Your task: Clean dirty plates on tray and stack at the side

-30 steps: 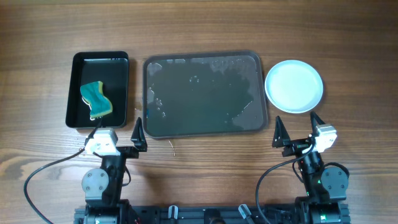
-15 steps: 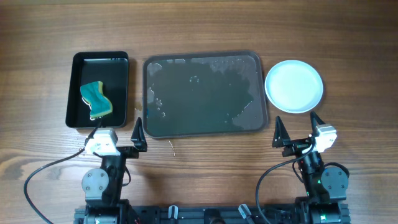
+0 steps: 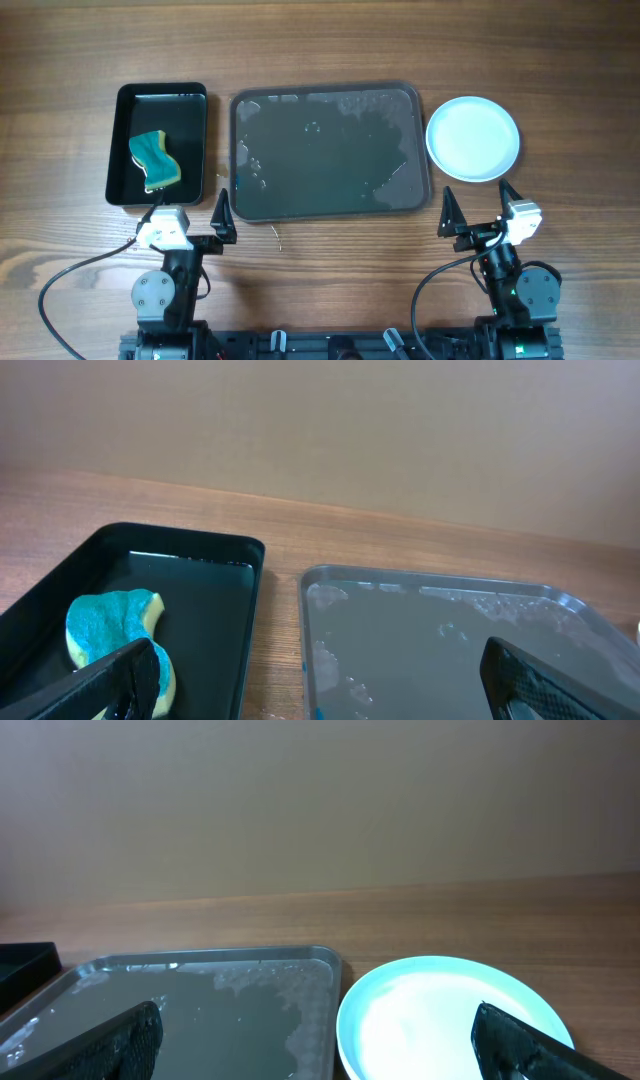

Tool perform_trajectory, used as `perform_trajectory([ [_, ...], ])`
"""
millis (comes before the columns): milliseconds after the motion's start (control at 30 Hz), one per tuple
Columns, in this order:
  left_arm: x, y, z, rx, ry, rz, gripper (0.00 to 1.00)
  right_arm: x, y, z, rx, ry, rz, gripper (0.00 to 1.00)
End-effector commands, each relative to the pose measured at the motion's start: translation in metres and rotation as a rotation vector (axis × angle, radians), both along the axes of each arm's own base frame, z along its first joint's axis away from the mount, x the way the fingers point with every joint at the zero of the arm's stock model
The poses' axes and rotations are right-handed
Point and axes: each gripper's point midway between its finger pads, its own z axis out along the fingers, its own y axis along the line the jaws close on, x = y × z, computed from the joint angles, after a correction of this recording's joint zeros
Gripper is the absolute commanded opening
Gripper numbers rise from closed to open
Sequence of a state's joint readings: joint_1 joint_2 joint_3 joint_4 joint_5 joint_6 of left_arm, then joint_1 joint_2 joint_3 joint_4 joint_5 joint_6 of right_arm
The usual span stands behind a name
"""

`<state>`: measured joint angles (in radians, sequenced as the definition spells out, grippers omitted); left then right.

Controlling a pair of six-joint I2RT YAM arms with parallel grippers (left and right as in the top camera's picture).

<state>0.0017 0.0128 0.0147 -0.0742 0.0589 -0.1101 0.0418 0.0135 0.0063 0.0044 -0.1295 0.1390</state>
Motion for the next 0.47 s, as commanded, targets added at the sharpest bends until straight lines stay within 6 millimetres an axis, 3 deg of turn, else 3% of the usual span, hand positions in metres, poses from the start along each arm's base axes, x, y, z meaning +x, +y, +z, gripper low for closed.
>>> perform_trajectory([
  [0,-0.0002,-0.0042,-0.0019,-0.003,-0.002,-0.023,1.0,-0.0004,-0.0006,0.0024,0.021,-0.008,-0.006,1.0],
  [433,-0.0002,-0.0042,-0.0019,-0.003,-0.002,-0.023,1.0,-0.0004,-0.0005,0.0024,0.021,-0.008,-0.005,1.0],
])
